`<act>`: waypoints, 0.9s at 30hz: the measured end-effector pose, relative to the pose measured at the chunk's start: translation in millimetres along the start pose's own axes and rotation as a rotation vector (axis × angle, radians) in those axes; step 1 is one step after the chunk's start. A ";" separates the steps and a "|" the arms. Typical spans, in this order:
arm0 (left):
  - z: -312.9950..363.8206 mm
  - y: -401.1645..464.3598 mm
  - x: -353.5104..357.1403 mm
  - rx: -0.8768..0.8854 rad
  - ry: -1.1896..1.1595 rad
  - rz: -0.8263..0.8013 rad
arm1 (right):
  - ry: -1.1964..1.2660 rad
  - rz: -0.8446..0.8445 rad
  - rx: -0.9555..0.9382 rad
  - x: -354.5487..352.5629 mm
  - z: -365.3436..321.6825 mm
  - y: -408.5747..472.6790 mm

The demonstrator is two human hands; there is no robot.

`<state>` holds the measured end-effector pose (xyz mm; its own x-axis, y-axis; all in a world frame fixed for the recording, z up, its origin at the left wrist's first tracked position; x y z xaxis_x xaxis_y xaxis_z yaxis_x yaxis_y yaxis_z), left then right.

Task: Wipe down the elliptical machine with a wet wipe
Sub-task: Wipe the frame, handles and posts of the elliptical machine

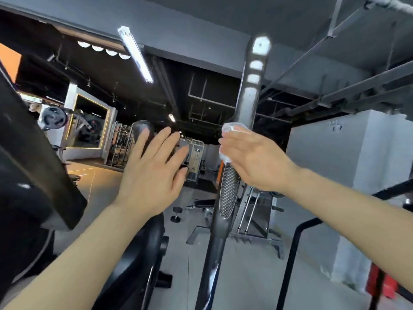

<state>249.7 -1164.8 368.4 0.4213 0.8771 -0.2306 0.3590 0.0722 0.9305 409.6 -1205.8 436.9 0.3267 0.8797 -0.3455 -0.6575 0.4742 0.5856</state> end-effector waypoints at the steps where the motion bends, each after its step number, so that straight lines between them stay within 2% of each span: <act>1: 3.1 -9.8 4.0 0.024 -0.009 -0.030 | 0.023 -0.002 -0.014 7.3 -13.4 -9.8; 7: 12.2 -55.8 11.1 0.032 -0.123 -0.136 | 0.166 -0.184 -0.237 46.7 -94.9 -76.7; 10: 15.6 -71.1 9.6 0.022 -0.170 -0.145 | 0.165 -0.270 -0.352 36.2 -98.3 -79.0; 11: 16.2 -74.0 9.4 0.014 -0.188 -0.142 | 0.158 -0.236 -0.335 25.1 -87.8 -68.9; 15: 18.8 -77.5 12.4 -0.062 -0.255 -0.138 | 0.175 0.043 -0.009 -14.8 -10.1 -25.4; 19: 21.2 -78.9 19.4 -0.046 -0.214 -0.137 | 0.220 -0.061 -0.037 24.6 -19.8 -51.7; 23: 19.6 -79.9 21.9 -0.062 -0.205 -0.154 | 0.411 -0.031 -0.008 52.5 -54.5 -98.0; 27: 24.4 -79.4 17.0 -0.085 -0.224 -0.158 | 0.436 -0.075 -0.062 77.2 -83.6 -139.6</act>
<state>248.7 -1167.2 283.6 0.5426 0.7256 -0.4232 0.3681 0.2475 0.8962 469.9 -1207.1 267.2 0.0673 0.7395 -0.6698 -0.6865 0.5214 0.5067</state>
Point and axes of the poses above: each hand's wrist, its own y-axis towards the middle knuckle, its own x-axis out of the palm, z = x × y, the point moved 6 cm from there along y, towards the middle knuckle, and after that the axes turned 7 degrees about x, right-handed, at the moved point
